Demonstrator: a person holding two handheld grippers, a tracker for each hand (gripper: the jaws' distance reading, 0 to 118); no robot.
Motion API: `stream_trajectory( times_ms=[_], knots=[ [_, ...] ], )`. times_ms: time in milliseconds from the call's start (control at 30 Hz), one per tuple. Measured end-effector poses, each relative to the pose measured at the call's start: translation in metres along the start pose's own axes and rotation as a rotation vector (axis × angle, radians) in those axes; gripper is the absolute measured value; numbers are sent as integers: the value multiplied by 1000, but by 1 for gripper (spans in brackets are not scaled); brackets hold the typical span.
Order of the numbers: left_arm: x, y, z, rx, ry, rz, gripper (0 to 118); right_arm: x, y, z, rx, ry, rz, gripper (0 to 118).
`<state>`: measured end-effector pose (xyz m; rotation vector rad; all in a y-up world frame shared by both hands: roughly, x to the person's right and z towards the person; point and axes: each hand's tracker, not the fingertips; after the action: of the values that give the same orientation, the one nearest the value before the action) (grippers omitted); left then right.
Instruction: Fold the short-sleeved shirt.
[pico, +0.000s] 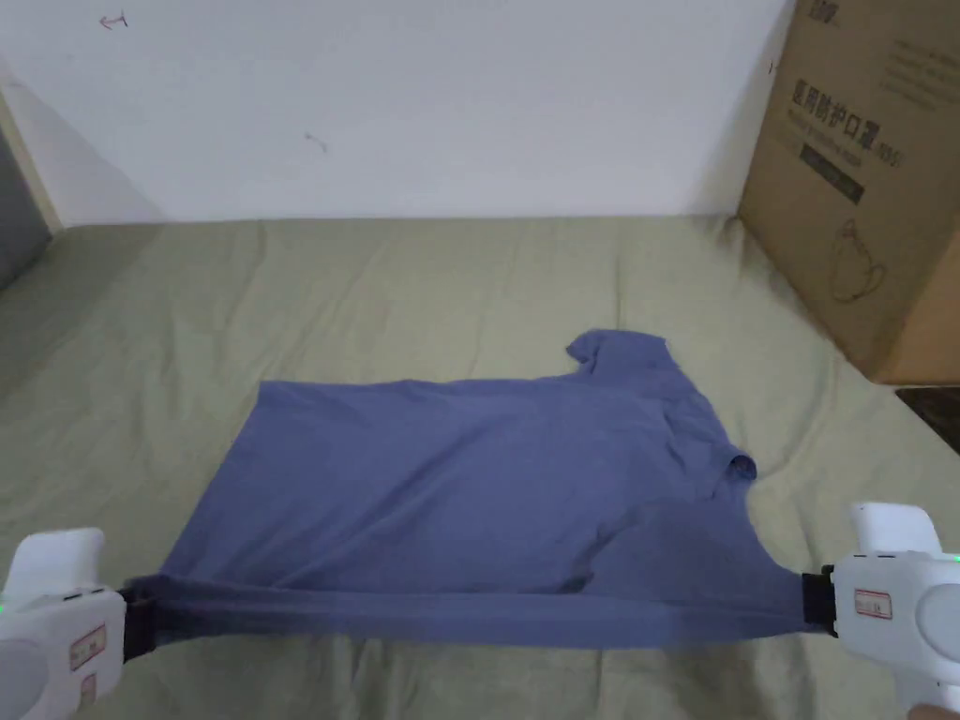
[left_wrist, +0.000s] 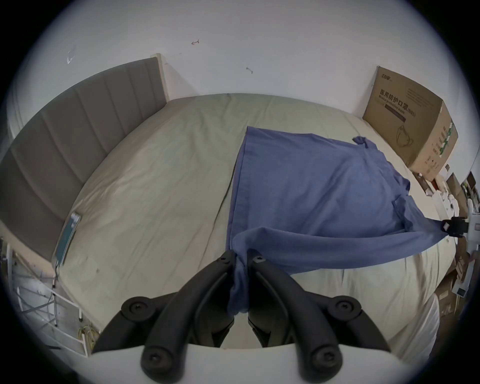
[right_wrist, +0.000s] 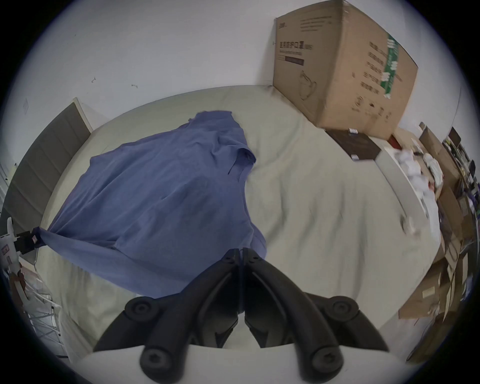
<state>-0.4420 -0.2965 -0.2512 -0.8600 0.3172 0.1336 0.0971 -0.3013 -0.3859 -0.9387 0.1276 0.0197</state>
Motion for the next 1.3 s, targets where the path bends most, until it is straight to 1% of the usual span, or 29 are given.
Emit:
stream_trajectory(
  times_ms=[67,100,200,300,333,367,400,467,500,533,567,600,667,733,767,800,833,867,900,967,1000,1033,1167,1200,1233,1267,1300],
  knots=[
    [1,-23,11,-12,11,-5,7,0,-28,15,-10,3,14,1],
    [1,-35,15,-23,6,-8,7,0,-41,20,-29,-16,40,1],
    [4,-63,23,-46,4,-20,7,7,-66,30,-44,-26,39,1],
    [3,-75,24,-52,-4,-23,7,10,-82,32,-46,-55,28,1],
    [2,-77,25,-40,-4,-19,11,14,-82,28,-48,-37,13,1],
    [2,-78,26,-29,-7,-22,27,13,-83,26,-42,-32,14,2],
    [1,-75,24,-30,-4,-24,33,11,-83,26,-25,-30,22,3],
    [2,-73,26,-38,28,-40,47,6,-83,26,3,-63,61,7],
    [1,-74,30,-32,26,-38,71,5,-83,28,20,-72,65,21],
    [0,-74,35,-30,12,-34,94,6,-84,30,28,-64,62,44],
    [-1,-75,40,-24,-7,-25,108,6,-83,31,25,-59,59,76],
    [-2,-76,48,-1,-31,-12,108,13,-82,29,30,-52,53,80],
    [-2,-78,62,5,-38,-1,107,14,-83,35,42,-43,50,80],
    [-4,-84,74,24,-60,8,106,10,-87,47,59,-53,69,80],
    [-4,-87,78,32,-71,12,96,9,-88,51,64,-52,75,79],
    [-4,-91,82,40,-78,13,77,8,-92,54,66,-43,80,75],
    [-3,-95,84,36,-76,8,51,7,-96,58,70,-38,79,61],
    [-1,-99,83,28,-67,0,18,5,-100,62,81,-30,74,27],
    [0,-106,80,9,-55,-12,7,2,-106,65,88,-27,67,5],
    [-2,-115,75,-19,-45,5,0,-1,-116,67,94,-33,43,1],
    [-4,-119,73,-37,-58,15,0,1,-118,68,77,-7,37,1],
    [-6,-122,72,-46,-66,38,0,0,-121,68,76,-4,28,1],
    [-16,-122,62,-34,-33,35,0,-1,-121,67,66,-21,46,1],
    [-19,-119,61,-31,-39,39,8,0,-120,66,63,-23,44,1],
    [-21,-116,59,-32,-46,49,24,1,-119,65,56,-17,34,1],
    [-21,-113,58,-33,-51,54,50,3,-116,64,51,-8,19,1],
    [-20,-111,57,-31,-47,54,68,3,-115,63,44,-3,8,1]
  ],
)
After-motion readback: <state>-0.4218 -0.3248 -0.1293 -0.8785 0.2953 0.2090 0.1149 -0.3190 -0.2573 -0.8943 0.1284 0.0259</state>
